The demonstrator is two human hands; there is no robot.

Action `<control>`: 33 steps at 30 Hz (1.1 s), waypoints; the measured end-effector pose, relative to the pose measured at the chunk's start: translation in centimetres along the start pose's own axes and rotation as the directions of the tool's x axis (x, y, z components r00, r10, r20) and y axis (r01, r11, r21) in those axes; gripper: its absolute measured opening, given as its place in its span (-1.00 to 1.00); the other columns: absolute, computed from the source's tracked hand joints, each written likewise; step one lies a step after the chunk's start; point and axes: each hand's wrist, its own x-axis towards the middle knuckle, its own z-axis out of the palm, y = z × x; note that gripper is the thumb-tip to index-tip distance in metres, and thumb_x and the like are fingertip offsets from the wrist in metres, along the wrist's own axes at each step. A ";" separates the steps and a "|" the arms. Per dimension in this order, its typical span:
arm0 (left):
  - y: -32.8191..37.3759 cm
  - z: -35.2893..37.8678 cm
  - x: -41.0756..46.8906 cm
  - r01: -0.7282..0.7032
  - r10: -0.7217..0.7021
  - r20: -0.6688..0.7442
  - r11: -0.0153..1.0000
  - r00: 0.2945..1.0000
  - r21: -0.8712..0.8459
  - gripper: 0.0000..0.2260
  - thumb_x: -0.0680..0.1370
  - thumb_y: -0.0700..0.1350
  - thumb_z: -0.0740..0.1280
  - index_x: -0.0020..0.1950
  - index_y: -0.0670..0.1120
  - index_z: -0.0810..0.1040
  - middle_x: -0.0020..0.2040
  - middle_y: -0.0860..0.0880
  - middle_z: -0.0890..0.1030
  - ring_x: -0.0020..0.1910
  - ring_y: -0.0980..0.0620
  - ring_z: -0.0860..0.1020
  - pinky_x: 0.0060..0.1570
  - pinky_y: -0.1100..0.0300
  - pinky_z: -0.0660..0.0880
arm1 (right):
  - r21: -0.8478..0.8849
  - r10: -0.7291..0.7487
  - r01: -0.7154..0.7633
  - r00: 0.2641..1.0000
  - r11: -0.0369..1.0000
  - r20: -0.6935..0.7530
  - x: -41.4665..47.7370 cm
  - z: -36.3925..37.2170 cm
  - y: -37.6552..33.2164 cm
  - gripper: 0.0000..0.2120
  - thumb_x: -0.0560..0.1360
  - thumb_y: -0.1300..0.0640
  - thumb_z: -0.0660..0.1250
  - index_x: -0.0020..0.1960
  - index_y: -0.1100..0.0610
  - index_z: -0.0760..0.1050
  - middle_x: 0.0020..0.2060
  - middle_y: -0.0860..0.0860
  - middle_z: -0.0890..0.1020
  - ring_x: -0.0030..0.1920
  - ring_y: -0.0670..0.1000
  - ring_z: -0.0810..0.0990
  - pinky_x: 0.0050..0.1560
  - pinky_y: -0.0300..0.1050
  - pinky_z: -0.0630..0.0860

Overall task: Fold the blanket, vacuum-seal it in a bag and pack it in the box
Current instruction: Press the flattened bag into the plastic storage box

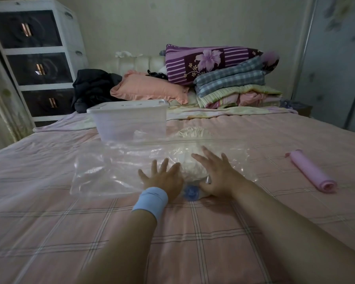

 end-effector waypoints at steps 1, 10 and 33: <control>-0.8 0.4 0.8 -0.011 0.020 0.079 0.994 0.997 -0.108 -0.52 0.60 0.22 -0.04 0.52 0.30 -0.05 0.59 0.15 -0.08 0.57 -0.09 -0.11 0.35 -0.41 -0.14 | 0.039 -0.035 0.038 0.997 0.999 -0.069 -0.1 0.2 0.3 -0.22 0.40 -0.23 0.29 0.54 -0.10 0.10 0.60 0.11 0.00 0.59 0.10 -0.02 0.55 0.33 -0.04; -2.4 1.5 2.8 -0.072 0.070 -0.018 0.900 0.997 -0.430 -0.60 0.60 0.01 0.13 0.43 0.00 0.21 0.53 -0.05 0.19 0.45 -0.09 0.26 0.45 -0.19 0.06 | -0.288 -0.031 0.064 0.993 0.955 0.116 -0.5 -0.6 2.3 0.00 0.35 -0.28 0.36 0.60 -0.10 -0.11 0.56 -0.03 0.01 0.58 0.00 -0.01 0.45 0.49 -0.30; 7.4 -1.1 -0.8 -0.145 0.184 -0.270 0.976 0.945 0.160 0.04 0.34 0.49 0.18 0.56 -0.01 -0.26 0.43 -0.08 0.13 0.29 -0.15 0.27 0.18 -0.08 0.32 | -0.440 -0.036 0.032 0.999 0.897 -0.001 -2.3 -6.9 -0.1 -0.31 0.46 -0.20 0.40 0.49 -0.16 0.17 0.34 -0.11 0.46 0.20 0.03 0.56 -0.04 -0.09 0.40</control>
